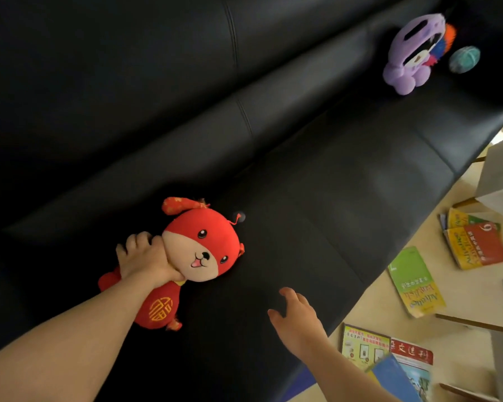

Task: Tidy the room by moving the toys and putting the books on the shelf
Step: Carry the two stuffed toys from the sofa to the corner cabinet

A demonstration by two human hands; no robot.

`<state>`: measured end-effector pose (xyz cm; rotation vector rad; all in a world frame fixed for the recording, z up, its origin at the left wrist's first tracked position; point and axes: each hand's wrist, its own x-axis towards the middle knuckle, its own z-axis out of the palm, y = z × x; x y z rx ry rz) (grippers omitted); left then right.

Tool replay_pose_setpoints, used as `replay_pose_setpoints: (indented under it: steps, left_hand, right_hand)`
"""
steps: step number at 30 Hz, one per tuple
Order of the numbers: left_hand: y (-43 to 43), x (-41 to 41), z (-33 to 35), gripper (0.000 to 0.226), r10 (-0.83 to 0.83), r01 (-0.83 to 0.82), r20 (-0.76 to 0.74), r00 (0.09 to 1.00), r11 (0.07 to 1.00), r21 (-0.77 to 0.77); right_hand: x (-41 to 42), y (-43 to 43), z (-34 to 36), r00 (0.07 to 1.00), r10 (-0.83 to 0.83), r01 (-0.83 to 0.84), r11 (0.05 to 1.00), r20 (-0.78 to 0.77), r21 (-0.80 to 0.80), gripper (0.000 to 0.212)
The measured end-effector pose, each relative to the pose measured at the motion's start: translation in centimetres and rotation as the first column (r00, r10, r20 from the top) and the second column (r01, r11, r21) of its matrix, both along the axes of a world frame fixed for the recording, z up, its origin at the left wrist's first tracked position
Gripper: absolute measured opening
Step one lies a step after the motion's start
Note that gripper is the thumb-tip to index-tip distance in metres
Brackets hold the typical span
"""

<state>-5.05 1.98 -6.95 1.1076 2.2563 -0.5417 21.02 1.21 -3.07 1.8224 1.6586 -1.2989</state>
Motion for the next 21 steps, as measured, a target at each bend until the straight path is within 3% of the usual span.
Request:
replay_pose_setpoints:
  steps: [2, 6, 10, 12, 14, 17, 21]
  left_hand:
    - [-0.7, 0.7, -0.1, 0.092, 0.114, -0.121, 0.171, 0.979, 0.992, 0.028]
    - [-2.0, 3.4, 0.8, 0.087, 0.328, -0.357, 0.284, 0.901, 0.933, 0.052]
    - [-2.1, 6.6, 2.8, 0.075, 0.588, -0.704, 0.566, 0.578, 0.71, -0.018]
    - [-1.4, 8.7, 5.2, 0.062, 0.594, -0.761, 0.672, 0.442, 0.645, -0.071]
    - [-0.4, 10.8, 7.9, 0.057, 0.55, -0.768, 0.748, 0.372, 0.635, -0.085]
    - [1.4, 14.6, 12.5, 0.062, 0.427, -0.746, 0.832, 0.354, 0.665, -0.023]
    - [2.7, 20.2, 18.0, 0.05, 0.301, -0.716, 0.905, 0.3, 0.698, 0.005]
  right_hand:
    - [0.0, 0.1, 0.2, 1.0, -0.005, 0.005, 1.0, -0.004, 0.011, 0.055]
    - [0.7, 0.4, 1.4, 0.999, -0.044, 0.045, 0.998, -0.028, 0.035, 0.053]
    - [2.9, 0.1, 3.8, 0.993, -0.107, 0.111, 0.991, -0.05, 0.077, 0.052]
    - [4.7, 0.0, 5.6, 0.98, -0.184, 0.19, 0.977, -0.072, 0.094, 0.052]
    - [6.2, 0.0, 7.1, 0.947, -0.297, 0.308, 0.949, -0.124, 0.073, 0.053]
    - [8.8, 0.1, 10.0, 0.85, -0.466, 0.484, 0.875, -0.246, 0.015, 0.055]
    - [13.2, 0.0, 13.8, 0.771, -0.537, 0.573, 0.82, -0.344, 0.005, 0.049]
